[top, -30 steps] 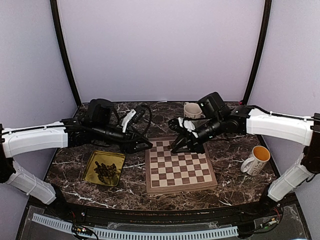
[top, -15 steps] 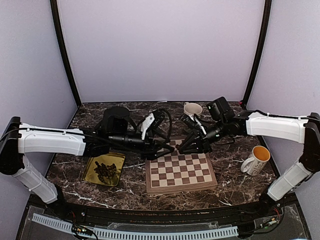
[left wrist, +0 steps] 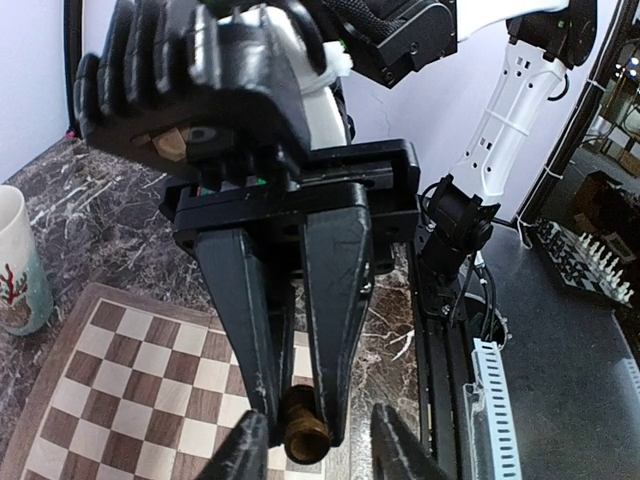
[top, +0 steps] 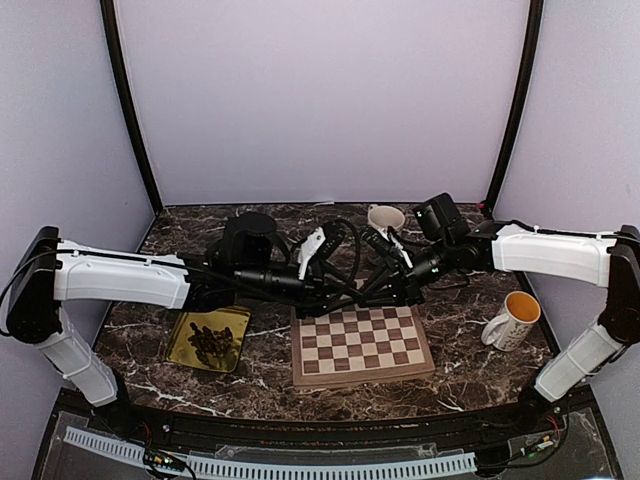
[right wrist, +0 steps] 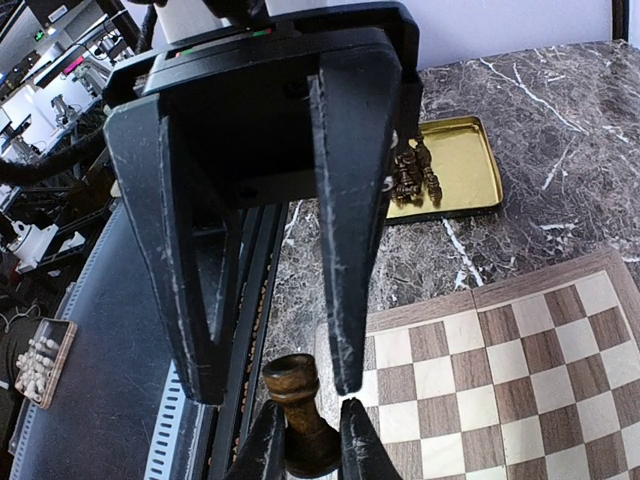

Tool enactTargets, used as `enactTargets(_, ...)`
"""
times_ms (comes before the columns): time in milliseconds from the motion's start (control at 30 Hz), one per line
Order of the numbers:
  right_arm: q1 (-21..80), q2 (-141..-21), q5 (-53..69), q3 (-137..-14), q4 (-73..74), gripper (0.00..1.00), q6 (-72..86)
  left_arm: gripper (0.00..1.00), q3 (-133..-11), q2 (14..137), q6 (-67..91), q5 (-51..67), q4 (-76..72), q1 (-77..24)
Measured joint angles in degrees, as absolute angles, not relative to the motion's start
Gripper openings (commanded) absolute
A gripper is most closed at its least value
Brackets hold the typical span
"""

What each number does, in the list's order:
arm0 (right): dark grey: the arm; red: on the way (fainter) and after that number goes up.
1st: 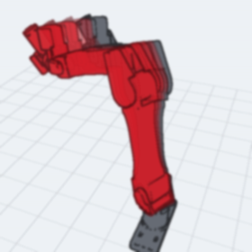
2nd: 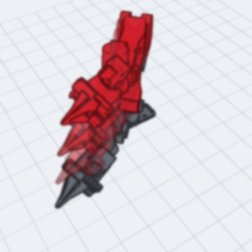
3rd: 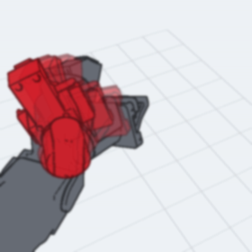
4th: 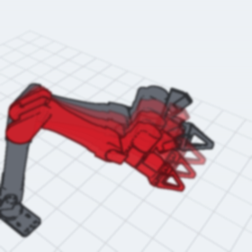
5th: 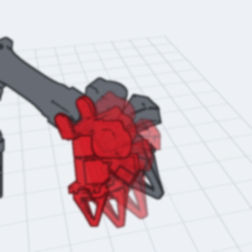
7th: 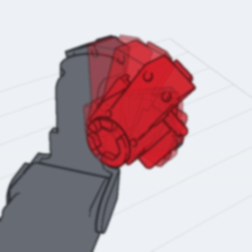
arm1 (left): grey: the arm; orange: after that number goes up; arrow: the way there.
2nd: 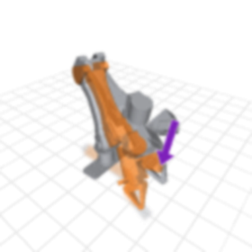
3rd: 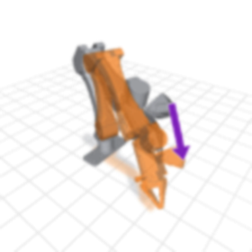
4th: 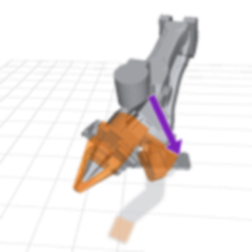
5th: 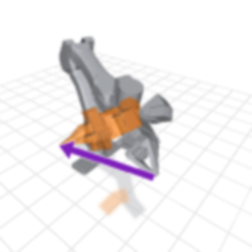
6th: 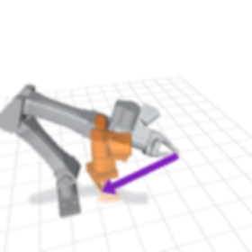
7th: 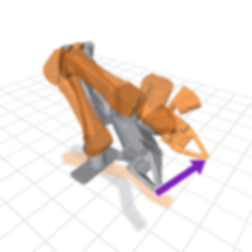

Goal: Set up the chess pieces on the board
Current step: Pass from the right arm to the left

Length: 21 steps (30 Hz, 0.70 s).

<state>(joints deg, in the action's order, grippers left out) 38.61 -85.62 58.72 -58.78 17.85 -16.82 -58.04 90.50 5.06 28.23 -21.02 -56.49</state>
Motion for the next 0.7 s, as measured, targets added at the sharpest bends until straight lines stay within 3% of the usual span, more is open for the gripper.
enactTargets(200, 38.6, -85.6, 58.7, -58.7, 17.6, 0.14, -16.8, 0.18, -59.5, 92.4, 5.3, 29.1, -20.7, -56.5)
enactTargets(467, 38.6, -85.6, 58.7, -58.0, 17.6, 0.15, -17.3, 0.06, -60.3, 93.1, 5.6, 29.5, -19.6, -56.4)
enactTargets(567, 38.6, -85.5, 58.7, -57.9, 17.6, 0.24, -17.7, 0.05, -60.7, 93.2, 5.5, 29.5, -18.7, -56.4)
enactTargets(700, 38.3, -84.4, 57.4, -57.7, 18.7, 0.47, -19.4, 0.05, -61.9, 93.2, 4.6, 29.0, -16.0, -56.5)
